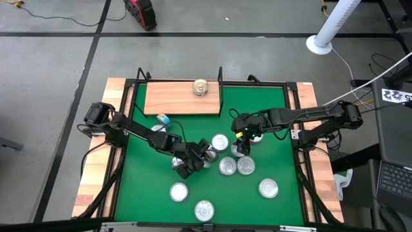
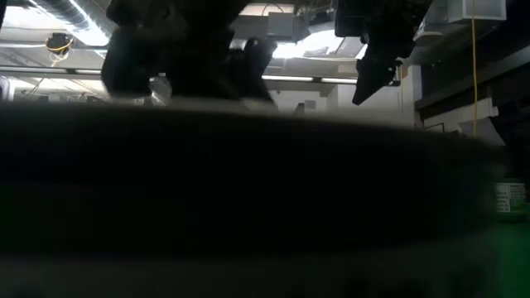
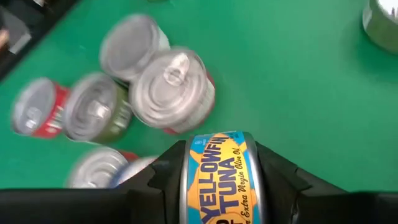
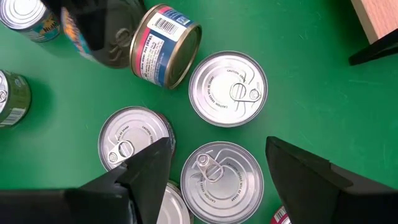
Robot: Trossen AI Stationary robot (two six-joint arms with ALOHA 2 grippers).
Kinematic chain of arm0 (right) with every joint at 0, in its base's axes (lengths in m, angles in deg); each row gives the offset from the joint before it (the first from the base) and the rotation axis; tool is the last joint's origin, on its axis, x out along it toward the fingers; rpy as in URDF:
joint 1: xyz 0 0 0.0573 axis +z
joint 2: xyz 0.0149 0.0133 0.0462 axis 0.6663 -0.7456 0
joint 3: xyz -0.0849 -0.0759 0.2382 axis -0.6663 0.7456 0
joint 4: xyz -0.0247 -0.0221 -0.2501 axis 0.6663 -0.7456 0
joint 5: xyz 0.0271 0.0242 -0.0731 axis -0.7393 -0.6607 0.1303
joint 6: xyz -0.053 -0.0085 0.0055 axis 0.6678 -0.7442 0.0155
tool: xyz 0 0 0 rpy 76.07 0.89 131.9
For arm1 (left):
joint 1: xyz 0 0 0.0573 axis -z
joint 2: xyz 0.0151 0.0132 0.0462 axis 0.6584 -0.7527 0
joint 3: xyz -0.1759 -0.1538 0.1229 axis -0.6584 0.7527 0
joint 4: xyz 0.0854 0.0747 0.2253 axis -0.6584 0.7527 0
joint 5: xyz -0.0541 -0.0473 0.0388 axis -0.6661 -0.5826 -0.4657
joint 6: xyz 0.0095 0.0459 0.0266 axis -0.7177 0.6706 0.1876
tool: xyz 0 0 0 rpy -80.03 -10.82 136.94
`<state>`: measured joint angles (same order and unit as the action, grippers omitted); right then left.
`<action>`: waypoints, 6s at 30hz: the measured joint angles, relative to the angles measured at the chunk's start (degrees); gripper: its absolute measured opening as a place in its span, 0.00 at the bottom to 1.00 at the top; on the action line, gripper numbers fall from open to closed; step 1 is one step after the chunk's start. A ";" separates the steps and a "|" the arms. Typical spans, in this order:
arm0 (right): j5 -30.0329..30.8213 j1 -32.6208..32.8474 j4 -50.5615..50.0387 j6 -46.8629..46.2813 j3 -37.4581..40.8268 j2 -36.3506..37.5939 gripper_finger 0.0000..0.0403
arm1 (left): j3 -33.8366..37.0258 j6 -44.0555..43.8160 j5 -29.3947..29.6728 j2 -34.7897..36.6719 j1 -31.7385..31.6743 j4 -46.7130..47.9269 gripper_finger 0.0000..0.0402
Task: Stack canned seafood by type on shelf
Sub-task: Put the yellow blue tuna can on the shelf, then stack the blue pink tuna can on top of the other blue pink tuna can on the shelf
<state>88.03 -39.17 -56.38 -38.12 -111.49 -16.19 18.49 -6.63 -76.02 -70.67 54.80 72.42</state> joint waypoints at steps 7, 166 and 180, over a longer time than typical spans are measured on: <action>0.01 0.02 -0.15 0.01 -0.02 -0.02 0.65 | -2.00 0.94 5.31 4.72 0.00 1.72 0.39; 0.01 0.02 0.92 0.51 0.00 -0.02 0.65 | 8.24 4.79 34.96 -1.37 -39.12 -9.24 0.60; 0.01 0.02 0.96 0.49 0.00 -0.02 0.65 | 7.35 10.28 39.41 -1.37 -32.87 -9.43 0.61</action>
<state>88.05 -39.15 -55.42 -37.63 -111.49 -16.21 25.84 3.65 -36.61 -72.04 21.94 62.99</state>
